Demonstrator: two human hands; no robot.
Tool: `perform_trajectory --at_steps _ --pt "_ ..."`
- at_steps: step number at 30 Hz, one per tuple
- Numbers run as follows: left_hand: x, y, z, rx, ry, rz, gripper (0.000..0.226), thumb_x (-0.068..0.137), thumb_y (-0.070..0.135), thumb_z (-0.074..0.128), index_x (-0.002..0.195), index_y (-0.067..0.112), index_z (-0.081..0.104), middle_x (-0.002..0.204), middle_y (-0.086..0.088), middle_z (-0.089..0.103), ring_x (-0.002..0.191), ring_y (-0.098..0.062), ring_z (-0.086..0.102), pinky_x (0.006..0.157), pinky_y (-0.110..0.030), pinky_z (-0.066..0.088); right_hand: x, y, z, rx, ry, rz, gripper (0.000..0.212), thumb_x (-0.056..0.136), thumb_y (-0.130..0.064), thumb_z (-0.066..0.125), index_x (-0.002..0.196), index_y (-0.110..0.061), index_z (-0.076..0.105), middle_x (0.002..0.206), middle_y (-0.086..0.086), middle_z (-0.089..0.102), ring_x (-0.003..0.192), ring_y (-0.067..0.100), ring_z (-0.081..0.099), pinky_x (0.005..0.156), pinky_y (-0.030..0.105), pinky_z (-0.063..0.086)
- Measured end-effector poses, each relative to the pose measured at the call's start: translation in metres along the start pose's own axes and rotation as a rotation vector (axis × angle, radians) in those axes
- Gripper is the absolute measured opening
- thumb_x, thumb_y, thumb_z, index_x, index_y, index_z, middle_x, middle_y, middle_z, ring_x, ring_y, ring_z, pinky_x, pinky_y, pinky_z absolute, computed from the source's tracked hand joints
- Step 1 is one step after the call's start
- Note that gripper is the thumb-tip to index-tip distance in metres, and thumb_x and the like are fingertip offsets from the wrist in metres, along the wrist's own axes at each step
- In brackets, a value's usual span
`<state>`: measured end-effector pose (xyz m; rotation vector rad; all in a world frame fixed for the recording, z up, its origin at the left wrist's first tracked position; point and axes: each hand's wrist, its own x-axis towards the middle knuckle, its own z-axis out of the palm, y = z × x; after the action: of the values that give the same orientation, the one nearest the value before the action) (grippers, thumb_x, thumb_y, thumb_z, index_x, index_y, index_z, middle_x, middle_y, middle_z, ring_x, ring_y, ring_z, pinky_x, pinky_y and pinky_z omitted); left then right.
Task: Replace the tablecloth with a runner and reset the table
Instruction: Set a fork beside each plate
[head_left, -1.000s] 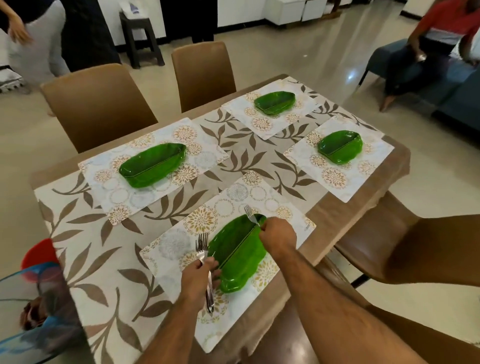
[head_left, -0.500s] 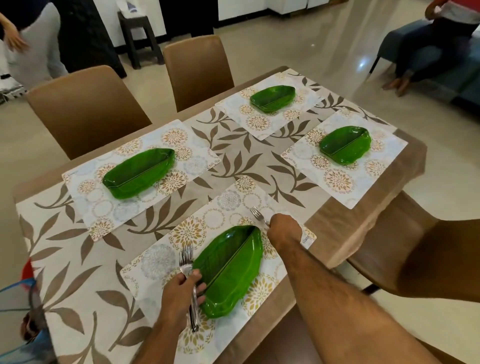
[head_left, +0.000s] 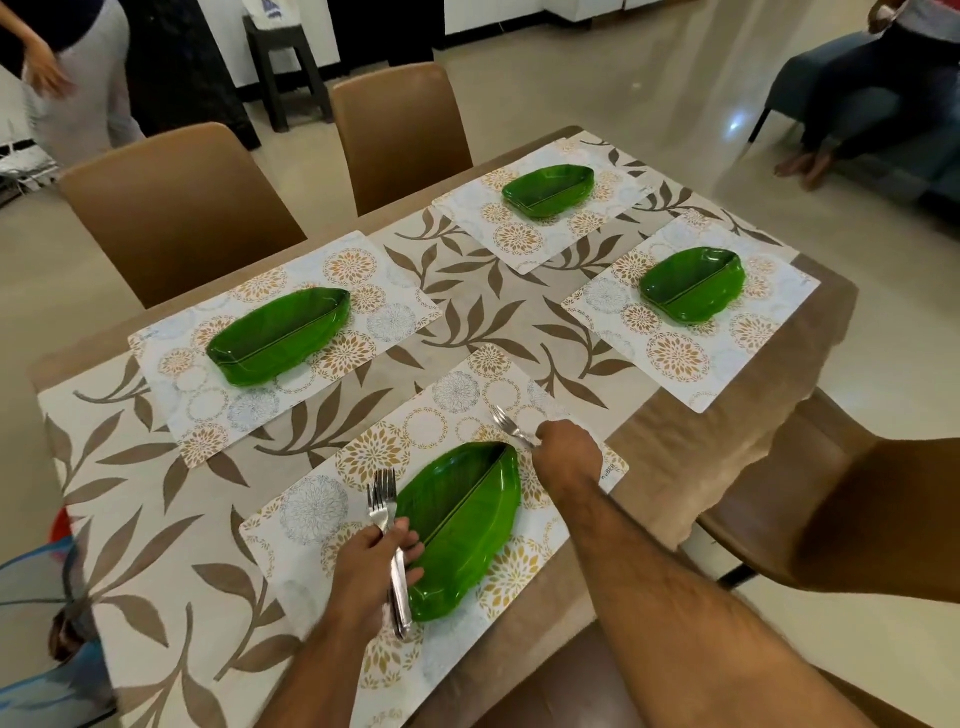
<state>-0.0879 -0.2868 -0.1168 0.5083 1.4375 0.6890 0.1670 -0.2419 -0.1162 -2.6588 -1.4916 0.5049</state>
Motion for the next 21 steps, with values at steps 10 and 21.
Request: perform_trajectory --at_steps 10,21 --pt "-0.026 0.005 0.027 -0.042 -0.084 0.004 0.021 0.099 0.014 0.054 0.117 0.005 0.058 0.101 -0.009 0.072 0.091 -0.025 0.07 0.074 -0.039 0.056 -0.1 -0.037 -0.015 0.585 -0.16 -0.089 0.011 0.082 -0.022 0.07 0.072 -0.021 0.068 0.069 -0.002 0.067 0.068 0.013 0.066 0.064 0.031 0.057" --pt "-0.089 -0.013 0.03 0.114 -0.192 -0.04 0.02 0.101 0.018 0.052 0.108 0.003 0.063 0.1 -0.02 0.067 0.084 -0.031 0.066 0.077 -0.049 0.059 -0.205 -0.03 -0.018 0.713 -0.351 -0.075 0.006 0.086 -0.014 0.069 0.08 -0.015 0.07 0.074 0.008 0.07 0.059 0.013 0.066 0.049 0.028 0.051"
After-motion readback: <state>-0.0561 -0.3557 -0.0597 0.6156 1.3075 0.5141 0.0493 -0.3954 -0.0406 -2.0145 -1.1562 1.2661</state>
